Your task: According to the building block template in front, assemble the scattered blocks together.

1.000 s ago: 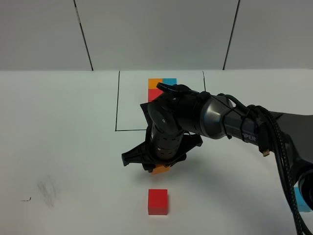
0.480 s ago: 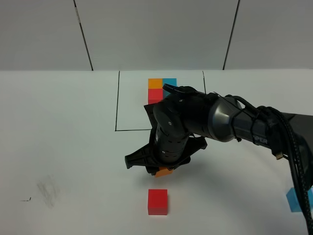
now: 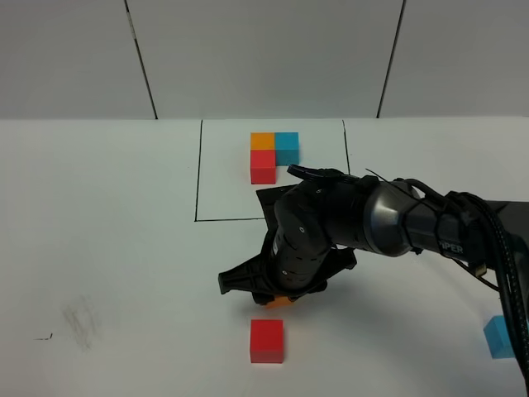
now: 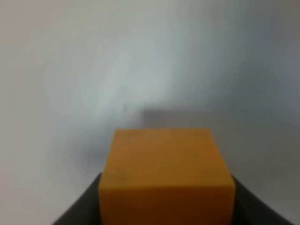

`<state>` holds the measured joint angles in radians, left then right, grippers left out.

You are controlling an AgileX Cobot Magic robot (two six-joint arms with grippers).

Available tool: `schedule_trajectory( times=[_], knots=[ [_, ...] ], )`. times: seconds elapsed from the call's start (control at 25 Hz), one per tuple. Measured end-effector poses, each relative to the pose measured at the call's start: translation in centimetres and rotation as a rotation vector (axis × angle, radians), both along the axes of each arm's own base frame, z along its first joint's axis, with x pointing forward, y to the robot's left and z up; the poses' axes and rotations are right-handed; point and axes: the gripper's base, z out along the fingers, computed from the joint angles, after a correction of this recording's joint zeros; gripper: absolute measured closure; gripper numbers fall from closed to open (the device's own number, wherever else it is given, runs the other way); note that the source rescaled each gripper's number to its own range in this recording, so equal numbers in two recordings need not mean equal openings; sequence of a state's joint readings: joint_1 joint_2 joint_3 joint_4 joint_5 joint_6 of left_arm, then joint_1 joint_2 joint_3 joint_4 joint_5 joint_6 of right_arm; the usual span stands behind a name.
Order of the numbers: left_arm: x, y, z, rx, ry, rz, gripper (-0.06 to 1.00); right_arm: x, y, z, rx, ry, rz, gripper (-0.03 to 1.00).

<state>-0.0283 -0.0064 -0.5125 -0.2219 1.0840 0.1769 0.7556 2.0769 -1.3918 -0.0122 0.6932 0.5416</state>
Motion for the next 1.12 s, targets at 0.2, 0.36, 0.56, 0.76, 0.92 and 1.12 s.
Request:
schedule_trajectory(
  times=[0.2, 0.36, 0.56, 0.76, 0.92, 1.12],
  knots=[
    [0.0, 0.0, 0.0, 0.0, 0.0, 0.0, -0.01, -0.14, -0.03, -0.03, -0.002, 0.018, -0.01, 0.76],
    [0.0, 0.0, 0.0, 0.0, 0.0, 0.0, -0.01, -0.34, -0.32, -0.12, -0.036, 0.039, -0.004, 0.76],
    [0.0, 0.0, 0.0, 0.0, 0.0, 0.0, -0.01, -0.61, -0.72, -0.21, -0.083, 0.068, 0.011, 0.76],
    [0.0, 0.0, 0.0, 0.0, 0.0, 0.0, -0.01, -0.62, -0.76, -0.22, -0.091, 0.066, 0.026, 0.76],
    [0.0, 0.0, 0.0, 0.0, 0.0, 0.0, -0.01, -0.59, -0.73, -0.21, -0.089, 0.061, 0.037, 0.76],
    [0.0, 0.0, 0.0, 0.0, 0.0, 0.0, -0.01, -0.45, -0.44, -0.16, -0.057, 0.045, 0.035, 0.76]
  ],
)
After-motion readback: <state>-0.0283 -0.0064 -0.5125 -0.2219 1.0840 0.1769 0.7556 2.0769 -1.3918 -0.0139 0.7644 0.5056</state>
